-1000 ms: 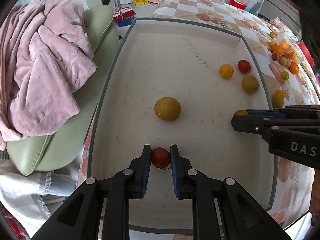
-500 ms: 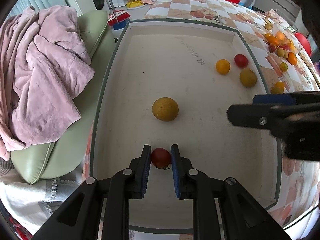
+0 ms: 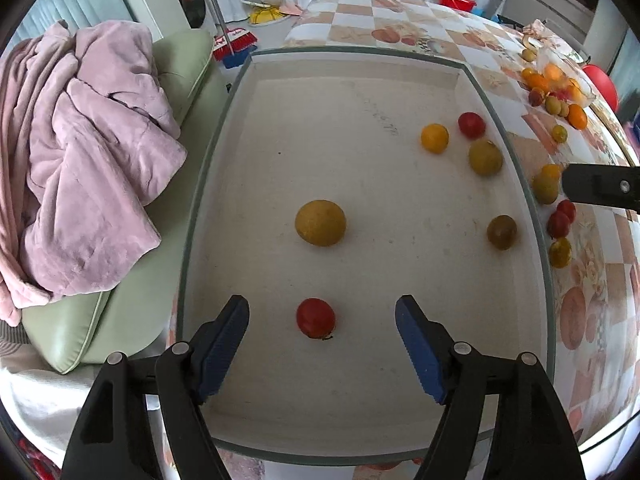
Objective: Organize fruits
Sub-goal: 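Carry both fruits into the white tray and open both tools, then grasp a red tomato with the left tool while the right tool grasps a yellow plum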
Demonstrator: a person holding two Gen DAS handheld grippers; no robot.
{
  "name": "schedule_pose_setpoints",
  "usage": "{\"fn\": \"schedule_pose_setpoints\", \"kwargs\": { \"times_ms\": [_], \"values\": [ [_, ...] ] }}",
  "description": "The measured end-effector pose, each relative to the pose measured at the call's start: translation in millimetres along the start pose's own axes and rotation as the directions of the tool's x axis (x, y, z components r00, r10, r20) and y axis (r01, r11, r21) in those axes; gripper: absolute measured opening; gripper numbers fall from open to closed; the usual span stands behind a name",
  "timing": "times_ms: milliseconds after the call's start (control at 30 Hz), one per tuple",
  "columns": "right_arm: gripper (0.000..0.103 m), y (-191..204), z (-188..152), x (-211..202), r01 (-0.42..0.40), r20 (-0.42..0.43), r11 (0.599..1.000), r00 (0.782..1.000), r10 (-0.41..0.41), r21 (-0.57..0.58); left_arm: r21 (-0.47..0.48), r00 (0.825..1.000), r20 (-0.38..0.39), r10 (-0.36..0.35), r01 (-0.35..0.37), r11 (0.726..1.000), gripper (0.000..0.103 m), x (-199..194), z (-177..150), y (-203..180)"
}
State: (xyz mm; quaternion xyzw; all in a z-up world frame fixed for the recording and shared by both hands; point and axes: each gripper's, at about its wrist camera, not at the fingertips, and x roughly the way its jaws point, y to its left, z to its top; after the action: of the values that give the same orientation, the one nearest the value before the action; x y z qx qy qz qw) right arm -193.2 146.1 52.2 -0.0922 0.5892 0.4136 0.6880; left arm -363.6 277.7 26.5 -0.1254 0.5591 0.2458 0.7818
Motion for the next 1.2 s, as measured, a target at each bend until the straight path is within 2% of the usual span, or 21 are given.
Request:
{"fn": "schedule_pose_setpoints", "kwargs": {
  "times_ms": [200, 367, 533, 767, 867, 1000, 1067, 1133, 1200],
  "values": [
    [0.072, -45, -14, -16, 0.09, 0.0, 0.992, 0.996, -0.09, 0.087, 0.014, 1.0, 0.001, 0.005, -0.005, 1.0, 0.076, -6, 7, -7],
    [0.072, -79, -15, -21, 0.15, -0.001, 0.979, 0.988, -0.151, 0.14, 0.05, 0.999, 0.039, -0.01, 0.008, 0.999, 0.076, -19, 25, -23],
    [0.072, -101, 4, -14, 0.191, 0.021, 0.97, 0.98, -0.196, 0.152, 0.089, 0.997, 0.067, -0.039, 0.033, 0.995, 0.076, -28, 49, -50],
    [0.07, -112, 39, 7, 0.217, 0.069, 0.964, 0.971, -0.23, 0.154, 0.114, 0.994, 0.092, -0.066, 0.055, 0.992, 0.076, -34, 84, -78],
    [0.065, -114, 50, 17, 0.228, 0.081, 0.963, 0.967, -0.241, 0.142, 0.111, 0.992, 0.105, -0.071, 0.059, 0.992, 0.076, -34, 100, -87],
    [0.059, -107, 57, 24, 0.278, 0.113, 0.957, 0.952, -0.286, 0.08, 0.119, 0.99, 0.121, -0.078, 0.063, 0.991, 0.076, -28, 126, -99],
    [0.05, -103, 57, 25, 0.322, 0.125, 0.946, 0.938, -0.324, 0.039, 0.122, 0.988, 0.126, -0.086, 0.071, 0.99, 0.076, -25, 137, -104],
    [0.036, -102, 56, 25, 0.354, 0.139, 0.935, 0.926, -0.352, 0.01, 0.129, 0.987, 0.129, -0.098, 0.081, 0.988, 0.076, -20, 149, -113],
    [0.025, -105, 55, 24, 0.364, 0.148, 0.931, 0.921, -0.36, -0.004, 0.136, 0.985, 0.131, -0.112, 0.094, 0.986, 0.076, -15, 159, -122]
  ]
}}
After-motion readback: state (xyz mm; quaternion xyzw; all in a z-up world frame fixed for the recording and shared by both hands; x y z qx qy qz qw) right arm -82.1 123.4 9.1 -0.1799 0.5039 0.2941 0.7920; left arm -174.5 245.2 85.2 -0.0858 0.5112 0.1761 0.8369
